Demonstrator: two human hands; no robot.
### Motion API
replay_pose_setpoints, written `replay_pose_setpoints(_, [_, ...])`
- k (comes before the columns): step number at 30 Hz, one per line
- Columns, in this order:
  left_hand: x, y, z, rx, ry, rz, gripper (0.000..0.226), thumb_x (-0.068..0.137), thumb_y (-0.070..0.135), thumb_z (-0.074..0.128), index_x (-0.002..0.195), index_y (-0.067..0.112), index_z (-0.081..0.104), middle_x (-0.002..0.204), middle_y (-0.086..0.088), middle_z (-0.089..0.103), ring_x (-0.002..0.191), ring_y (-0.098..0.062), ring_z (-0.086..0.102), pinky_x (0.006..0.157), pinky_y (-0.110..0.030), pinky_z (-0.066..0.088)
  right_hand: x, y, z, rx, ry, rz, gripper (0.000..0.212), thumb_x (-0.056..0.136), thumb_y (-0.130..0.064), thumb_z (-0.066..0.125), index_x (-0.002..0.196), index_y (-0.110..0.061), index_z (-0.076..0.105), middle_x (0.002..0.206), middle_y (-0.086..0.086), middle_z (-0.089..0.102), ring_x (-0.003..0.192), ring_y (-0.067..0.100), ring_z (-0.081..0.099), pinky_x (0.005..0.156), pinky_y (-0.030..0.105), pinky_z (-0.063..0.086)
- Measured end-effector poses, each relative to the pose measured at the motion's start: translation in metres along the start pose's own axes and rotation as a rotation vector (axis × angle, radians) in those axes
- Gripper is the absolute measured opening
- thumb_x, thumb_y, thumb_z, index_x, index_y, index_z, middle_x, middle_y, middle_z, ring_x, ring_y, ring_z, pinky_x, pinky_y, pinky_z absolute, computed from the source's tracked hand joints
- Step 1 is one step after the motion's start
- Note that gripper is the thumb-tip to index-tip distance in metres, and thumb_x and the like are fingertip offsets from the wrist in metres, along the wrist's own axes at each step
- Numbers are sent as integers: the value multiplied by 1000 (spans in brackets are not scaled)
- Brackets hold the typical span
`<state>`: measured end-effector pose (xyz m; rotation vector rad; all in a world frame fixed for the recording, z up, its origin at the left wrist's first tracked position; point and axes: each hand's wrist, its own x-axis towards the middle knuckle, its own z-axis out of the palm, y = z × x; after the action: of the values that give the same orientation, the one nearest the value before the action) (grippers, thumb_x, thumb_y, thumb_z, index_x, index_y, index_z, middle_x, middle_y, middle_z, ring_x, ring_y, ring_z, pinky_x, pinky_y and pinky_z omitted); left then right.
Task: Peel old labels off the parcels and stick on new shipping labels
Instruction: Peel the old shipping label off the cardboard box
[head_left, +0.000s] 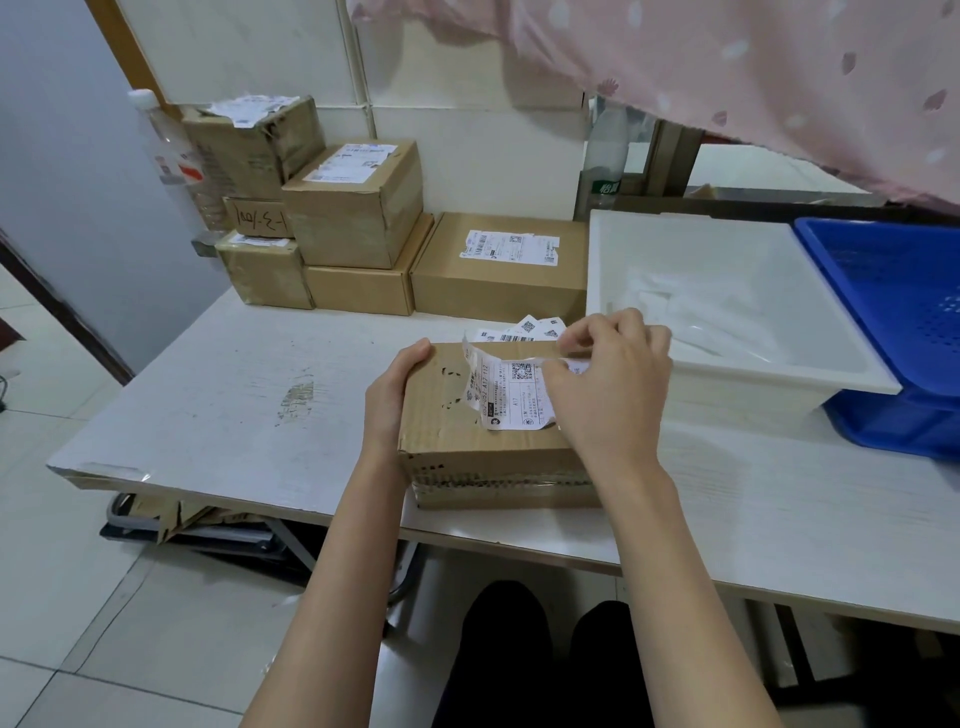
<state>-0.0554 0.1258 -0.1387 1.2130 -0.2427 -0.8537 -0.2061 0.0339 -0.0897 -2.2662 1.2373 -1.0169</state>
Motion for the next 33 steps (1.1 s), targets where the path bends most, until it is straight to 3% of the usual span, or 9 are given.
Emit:
replay_pose_setpoints(2, [0,0,0,-7,-2,0,38,69,46,72,90,15,69,99,-11,66,88,-27,63,80,-42,48,-1,0,3,-92,57,15,7,84,-20,61,86,-18,67,100,-6,50,104,21,37,88,28,33])
replay_pose_setpoints(6, [-1,1,1,5,5,9,39,69,46,72,93,15,68,101,-11,65,90,-27,62,79,-41,48,1,2,5,-80,33,-38,16,90,-16,53,85,-10,67,104,1,54,97,17,30,88,30,35])
replay_pose_setpoints(12, [-2,2,2,-10,4,6,37,69,44,72,90,14,69,101,-11,64,91,-28,61,79,-40,48,0,0,2,-74,12,-18,12,92,-14,50,97,-13,61,106,0,56,102,23,40,85,31,36])
replay_pose_setpoints(17, [-1,2,3,-10,9,-4,42,64,46,75,91,14,69,102,-12,64,92,-28,61,82,-42,47,2,5,-4,24,-76,-68,11,95,-10,54,91,-10,64,105,3,53,98,19,35,87,31,39])
replay_pose_setpoints(22, [-2,2,3,-1,14,-6,51,56,51,78,90,15,70,102,-11,65,92,-29,60,84,-44,45,1,5,-2,-114,-103,-107,17,99,-13,46,101,-8,62,113,4,50,105,23,37,90,32,37])
replay_pose_setpoints(27, [-4,3,3,-10,18,-13,48,58,50,78,90,16,70,100,-10,65,92,-29,60,83,-43,45,-1,5,-4,-26,-92,-73,17,96,-9,46,92,-8,62,107,0,52,102,19,38,88,33,40])
replay_pose_setpoints(31, [-6,4,3,-5,0,-3,47,61,50,77,92,16,69,101,-10,64,92,-29,60,81,-42,46,-2,4,-6,143,-31,16,12,88,-5,56,83,-13,64,96,-10,49,96,15,46,68,19,38])
replay_pose_setpoints(33, [-5,4,3,-5,-12,8,42,66,48,75,92,16,68,98,-9,64,87,-26,61,74,-37,49,-4,3,-9,164,6,31,17,88,-5,58,92,-18,68,98,-13,51,99,12,42,67,11,35])
